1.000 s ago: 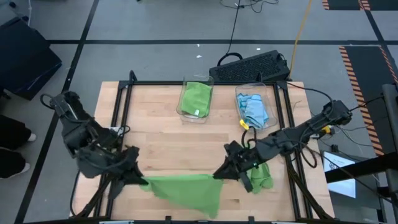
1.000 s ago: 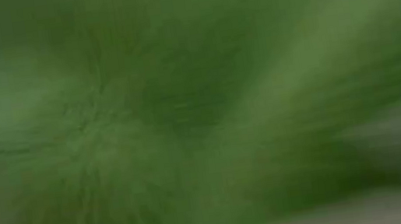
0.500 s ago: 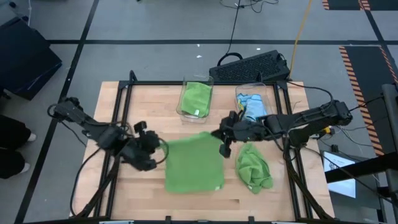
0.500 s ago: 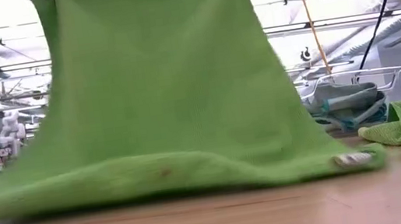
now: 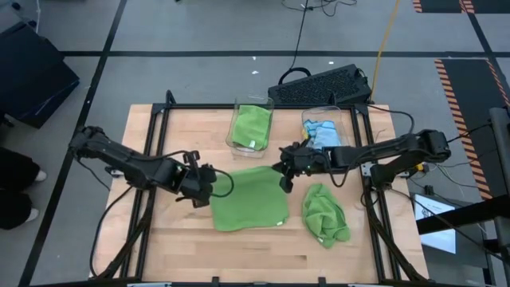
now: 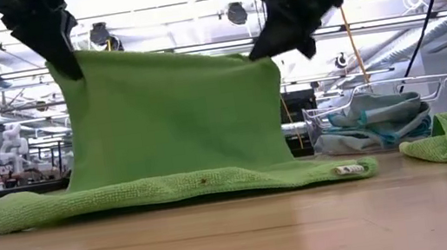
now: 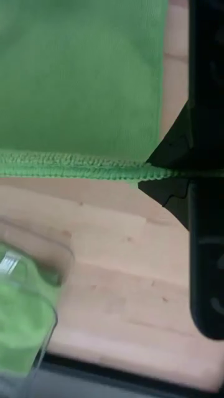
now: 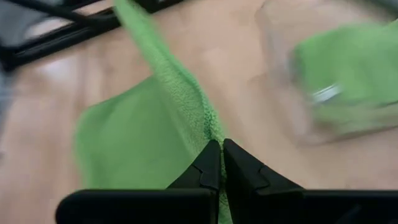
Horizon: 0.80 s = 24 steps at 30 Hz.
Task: Fold microfiber towels
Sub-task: Fold the top green microfiber towel
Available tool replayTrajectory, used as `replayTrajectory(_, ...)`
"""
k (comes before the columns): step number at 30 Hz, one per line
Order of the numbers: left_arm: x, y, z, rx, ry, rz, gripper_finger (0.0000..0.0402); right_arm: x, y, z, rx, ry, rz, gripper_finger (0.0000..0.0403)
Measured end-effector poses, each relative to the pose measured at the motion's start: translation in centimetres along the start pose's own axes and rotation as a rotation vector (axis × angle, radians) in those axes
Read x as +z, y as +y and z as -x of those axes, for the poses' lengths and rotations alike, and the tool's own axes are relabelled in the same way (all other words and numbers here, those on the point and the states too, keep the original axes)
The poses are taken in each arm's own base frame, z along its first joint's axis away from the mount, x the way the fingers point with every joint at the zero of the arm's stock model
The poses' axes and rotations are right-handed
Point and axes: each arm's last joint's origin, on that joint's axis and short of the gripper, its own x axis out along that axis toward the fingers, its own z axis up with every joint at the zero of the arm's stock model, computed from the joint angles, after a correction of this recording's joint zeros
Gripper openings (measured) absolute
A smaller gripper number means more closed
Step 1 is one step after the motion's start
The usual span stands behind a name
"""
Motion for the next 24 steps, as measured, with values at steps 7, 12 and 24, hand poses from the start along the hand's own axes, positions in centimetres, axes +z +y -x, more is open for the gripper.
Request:
replayTrajectory(7, -0.2, -1.2, -0.7, -0.121, -0.02, 0.072, 0.0001, -2.9, -0.9, -0.7, 0.205, 0.128, -0.148, 0.0004)
replayTrajectory(12, -0.1, -2.6, -1.5, -0.245, -0.09, 0.115, 0.0001, -4.2, -1.0, -0.7, 0.266, 0.215, -0.214, 0.0004)
replayTrajectory(24, -2.2, -4.1, -4.2, -0.375, -0.062, 0.189, 0.0001, -6.5, -0.7, -0.7, 0.345, 0.302, -0.301, 0.0004)
